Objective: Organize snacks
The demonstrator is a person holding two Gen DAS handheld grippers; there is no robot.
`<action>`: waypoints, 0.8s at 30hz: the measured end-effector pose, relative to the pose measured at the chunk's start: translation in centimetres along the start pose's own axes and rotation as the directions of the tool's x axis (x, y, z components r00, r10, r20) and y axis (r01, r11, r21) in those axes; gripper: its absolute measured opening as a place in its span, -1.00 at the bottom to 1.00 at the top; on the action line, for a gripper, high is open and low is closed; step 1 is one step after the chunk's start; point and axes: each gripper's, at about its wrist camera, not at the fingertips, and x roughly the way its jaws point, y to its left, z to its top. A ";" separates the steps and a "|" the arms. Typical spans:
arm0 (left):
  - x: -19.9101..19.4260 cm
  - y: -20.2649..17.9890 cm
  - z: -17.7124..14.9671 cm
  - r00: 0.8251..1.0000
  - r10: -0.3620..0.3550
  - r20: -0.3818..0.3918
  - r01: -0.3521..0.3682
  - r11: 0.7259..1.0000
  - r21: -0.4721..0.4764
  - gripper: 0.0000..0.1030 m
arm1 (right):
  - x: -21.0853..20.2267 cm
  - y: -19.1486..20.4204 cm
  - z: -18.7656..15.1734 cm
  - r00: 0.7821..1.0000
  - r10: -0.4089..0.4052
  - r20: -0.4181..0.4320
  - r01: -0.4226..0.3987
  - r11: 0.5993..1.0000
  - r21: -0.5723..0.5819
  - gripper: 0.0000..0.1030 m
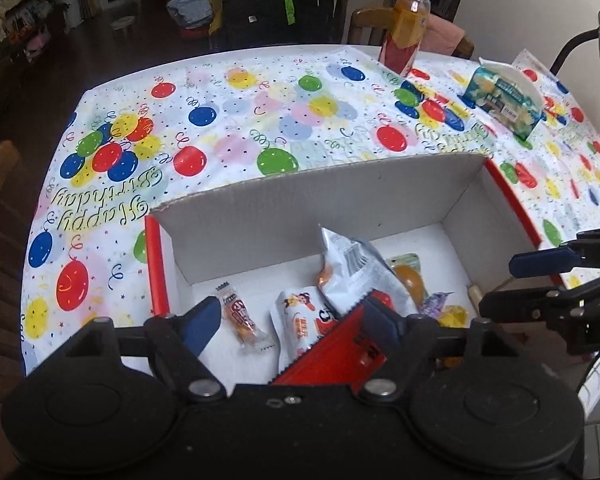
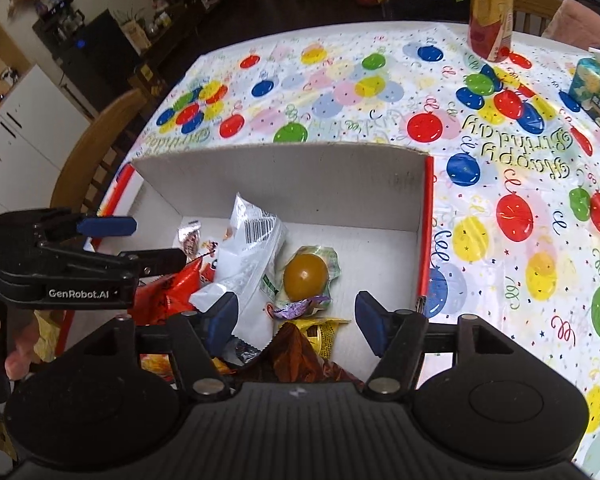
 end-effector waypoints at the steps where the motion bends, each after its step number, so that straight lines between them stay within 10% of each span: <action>1: -0.3 0.1 -0.1 1.000 -0.003 0.004 0.003 1.000 -0.005 0.54 | -0.3 0.0 -0.1 1.000 0.000 0.006 0.000 1.000 0.004 0.28; 24: -9.3 -0.4 -3.3 0.984 0.014 0.176 -0.005 0.999 -0.052 0.94 | -9.1 0.4 -4.0 0.970 -0.021 0.241 0.002 0.997 0.079 0.99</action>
